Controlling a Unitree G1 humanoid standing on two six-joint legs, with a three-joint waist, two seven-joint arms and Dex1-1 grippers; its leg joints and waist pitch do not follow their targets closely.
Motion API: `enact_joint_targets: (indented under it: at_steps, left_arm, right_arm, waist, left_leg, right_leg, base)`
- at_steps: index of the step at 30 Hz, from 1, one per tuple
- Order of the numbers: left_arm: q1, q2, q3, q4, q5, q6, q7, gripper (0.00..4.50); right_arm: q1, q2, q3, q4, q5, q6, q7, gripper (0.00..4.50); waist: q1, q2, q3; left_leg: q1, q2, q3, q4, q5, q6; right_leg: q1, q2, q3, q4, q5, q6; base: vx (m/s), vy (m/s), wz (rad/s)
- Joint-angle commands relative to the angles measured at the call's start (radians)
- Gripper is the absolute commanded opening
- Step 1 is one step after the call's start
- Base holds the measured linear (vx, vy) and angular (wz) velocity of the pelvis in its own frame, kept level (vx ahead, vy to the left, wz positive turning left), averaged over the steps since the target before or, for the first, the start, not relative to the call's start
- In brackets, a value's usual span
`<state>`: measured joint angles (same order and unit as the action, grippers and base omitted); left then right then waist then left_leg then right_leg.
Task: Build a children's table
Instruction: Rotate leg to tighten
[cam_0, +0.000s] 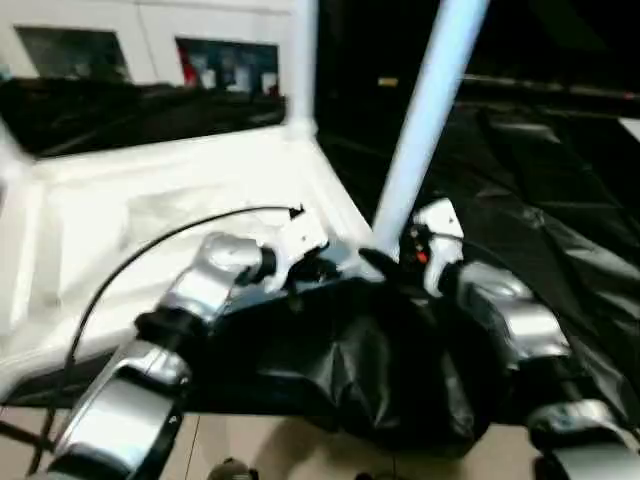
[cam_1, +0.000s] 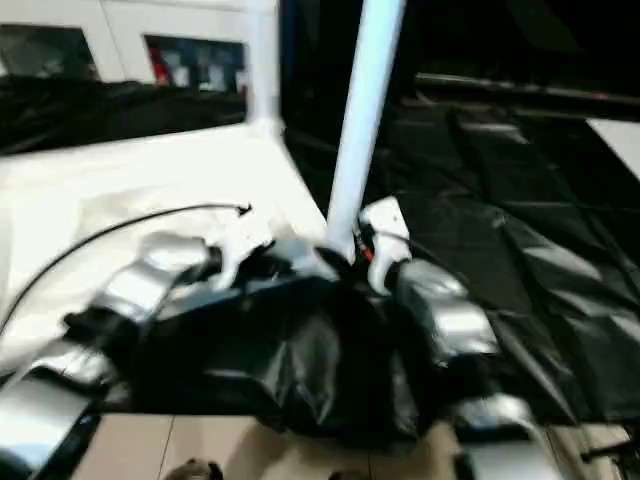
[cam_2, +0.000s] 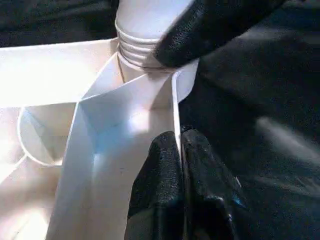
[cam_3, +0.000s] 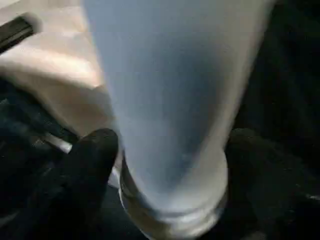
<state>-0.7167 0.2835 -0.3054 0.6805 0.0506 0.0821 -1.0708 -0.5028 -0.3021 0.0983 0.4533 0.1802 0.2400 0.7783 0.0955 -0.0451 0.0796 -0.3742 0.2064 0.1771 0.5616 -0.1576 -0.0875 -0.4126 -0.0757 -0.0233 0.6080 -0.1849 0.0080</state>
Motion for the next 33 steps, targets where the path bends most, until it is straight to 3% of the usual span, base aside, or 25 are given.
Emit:
enact_joint_targets:
  at_steps: [1, 10, 26, 33]
  left_arm:
    - [0.036, 0.004, -0.033, -0.035, -0.023, 0.004, -0.073, 0.0]
    - [0.079, 0.05, -0.024, -0.101, -0.034, 0.009, -0.122, 0.0]
    - [0.088, 0.058, -0.022, -0.127, -0.035, 0.035, -0.12, 0.0]
    - [0.097, 0.064, -0.024, -0.137, -0.034, 0.044, -0.122, 0.0]
  right_arm:
    - [0.017, -0.046, 0.026, -0.051, -0.019, 0.014, 0.074, 4.36]
    - [0.054, -0.105, 0.05, -0.116, 0.002, 0.045, 0.153, 4.36]
    - [0.061, -0.103, 0.055, -0.127, 0.009, 0.06, 0.175, 3.05]
    - [0.062, -0.107, 0.062, -0.123, 0.007, 0.061, 0.183, 2.75]
  waist:
    - [0.001, 0.004, -0.065]
    - [0.002, 0.001, -0.062]
    - [0.0, -0.002, -0.065]
    - [-0.001, -0.003, -0.065]
  left_leg:
    - [0.015, 0.019, 0.003, -0.06, -0.212, 0.047]
    - [0.012, 0.018, 0.004, -0.06, -0.218, 0.041]
    - [0.012, 0.016, 0.006, -0.055, -0.183, 0.049]
    - [0.012, 0.017, 0.007, -0.054, -0.178, 0.055]
  right_leg:
    - [0.051, -0.047, 0.024, -0.063, -0.085, -0.241]
    - [0.049, -0.048, 0.026, -0.066, -0.13, -0.227]
    - [0.051, -0.047, 0.026, -0.061, -0.094, -0.235]
    - [0.05, -0.047, 0.025, -0.06, -0.088, -0.24]
  base:
    - [0.0, 0.0, 0.0]
    - [0.0, 0.0, 0.0]
    - [0.0, 0.0, 0.0]
    - [0.0, 0.0, 0.0]
